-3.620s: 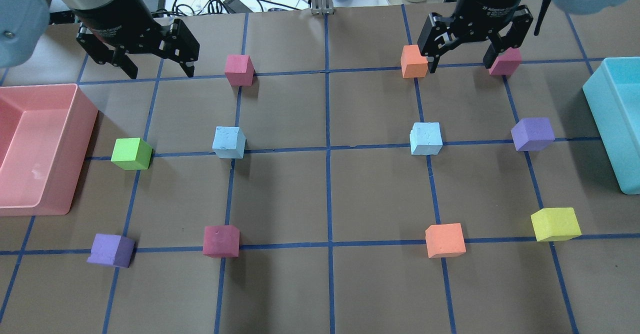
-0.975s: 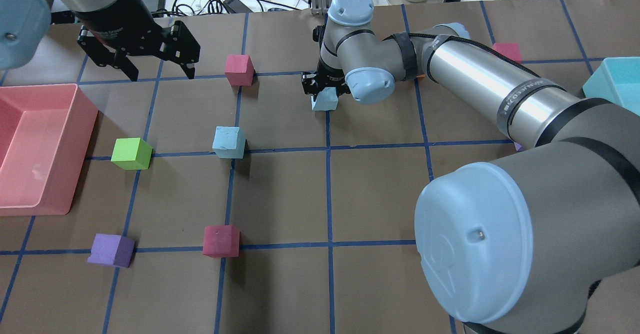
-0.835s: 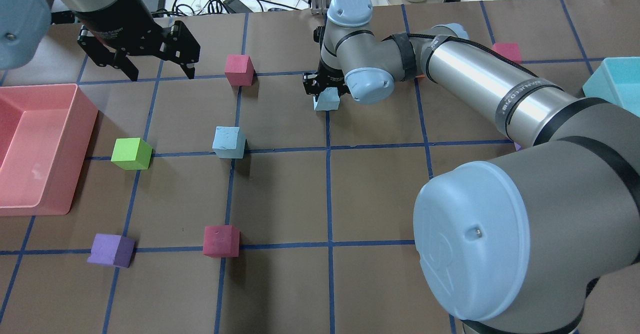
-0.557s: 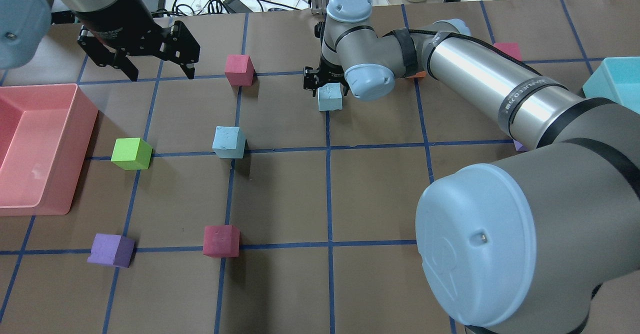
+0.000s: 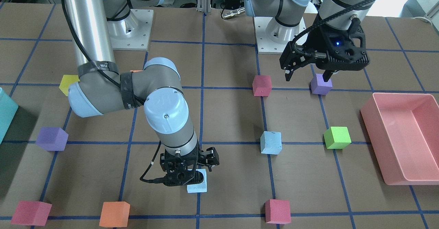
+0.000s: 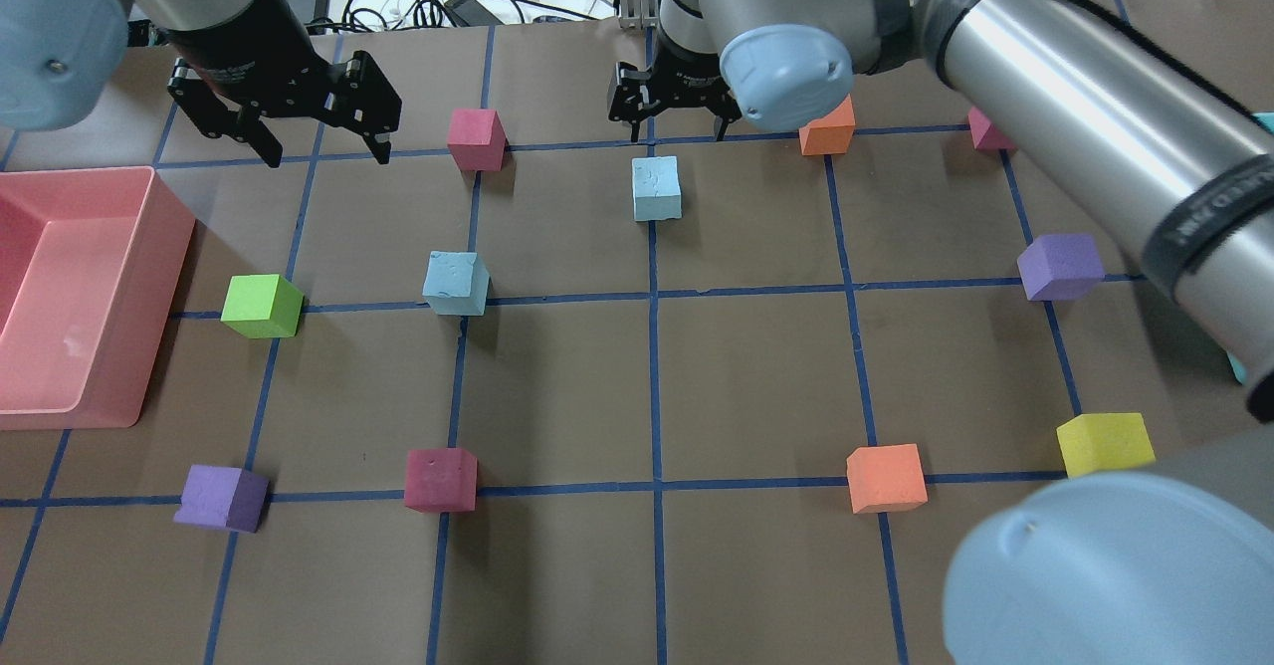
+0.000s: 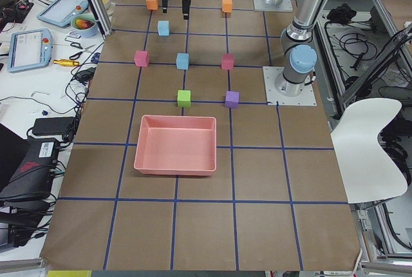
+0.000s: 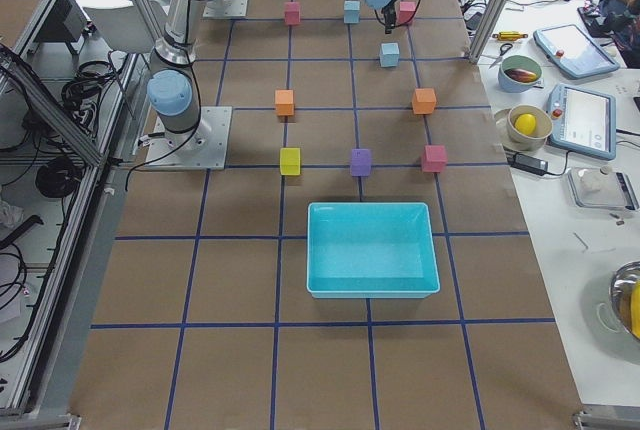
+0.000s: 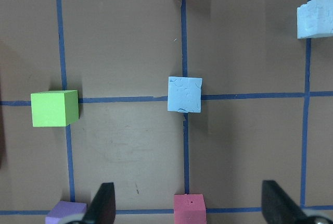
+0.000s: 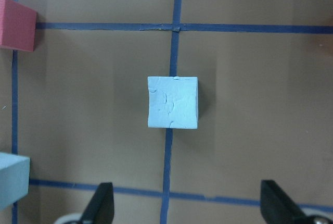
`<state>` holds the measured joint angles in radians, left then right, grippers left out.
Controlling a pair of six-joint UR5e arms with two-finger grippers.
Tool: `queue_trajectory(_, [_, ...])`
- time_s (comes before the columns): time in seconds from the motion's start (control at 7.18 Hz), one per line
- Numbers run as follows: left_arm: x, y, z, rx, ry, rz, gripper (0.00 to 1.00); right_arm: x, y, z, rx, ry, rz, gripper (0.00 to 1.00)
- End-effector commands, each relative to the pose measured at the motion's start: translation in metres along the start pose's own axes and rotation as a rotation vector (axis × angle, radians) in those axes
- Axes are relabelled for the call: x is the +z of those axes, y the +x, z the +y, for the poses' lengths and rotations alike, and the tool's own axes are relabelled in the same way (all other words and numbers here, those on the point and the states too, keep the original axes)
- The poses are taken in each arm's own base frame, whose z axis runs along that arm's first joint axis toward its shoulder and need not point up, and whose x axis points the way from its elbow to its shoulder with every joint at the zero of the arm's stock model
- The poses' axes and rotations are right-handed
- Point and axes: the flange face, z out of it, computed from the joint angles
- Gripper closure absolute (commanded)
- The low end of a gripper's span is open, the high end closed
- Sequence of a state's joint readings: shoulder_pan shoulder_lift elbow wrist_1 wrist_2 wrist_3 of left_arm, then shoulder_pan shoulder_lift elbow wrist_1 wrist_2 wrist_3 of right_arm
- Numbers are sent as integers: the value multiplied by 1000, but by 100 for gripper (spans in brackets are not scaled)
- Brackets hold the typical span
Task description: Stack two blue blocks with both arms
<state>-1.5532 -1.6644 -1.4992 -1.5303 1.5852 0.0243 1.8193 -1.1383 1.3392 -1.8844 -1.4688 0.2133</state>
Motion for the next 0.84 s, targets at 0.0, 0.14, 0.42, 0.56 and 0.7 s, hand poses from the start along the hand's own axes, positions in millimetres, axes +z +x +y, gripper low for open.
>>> queue_trajectory(0.0, [65, 0, -39, 5, 20, 3, 0, -94, 42, 56, 25, -103, 83, 0])
queue_trajectory(0.14, [108, 0, -47, -4, -42, 3, 0, -122, 74, 80, 19, -187, 136, 0])
queue_trajectory(0.42, [174, 1, -54, 3, -78, 7, 0, -143, 115, 116, 87, -295, 157, 0])
queue_trajectory(0.56, [206, 4, -50, -6, -81, 25, 0, -135, 118, 126, 102, -290, 142, 1])
queue_trajectory(0.7, [231, 6, -45, 0, -73, 27, 0, -125, 118, 132, 94, -240, 138, 1])
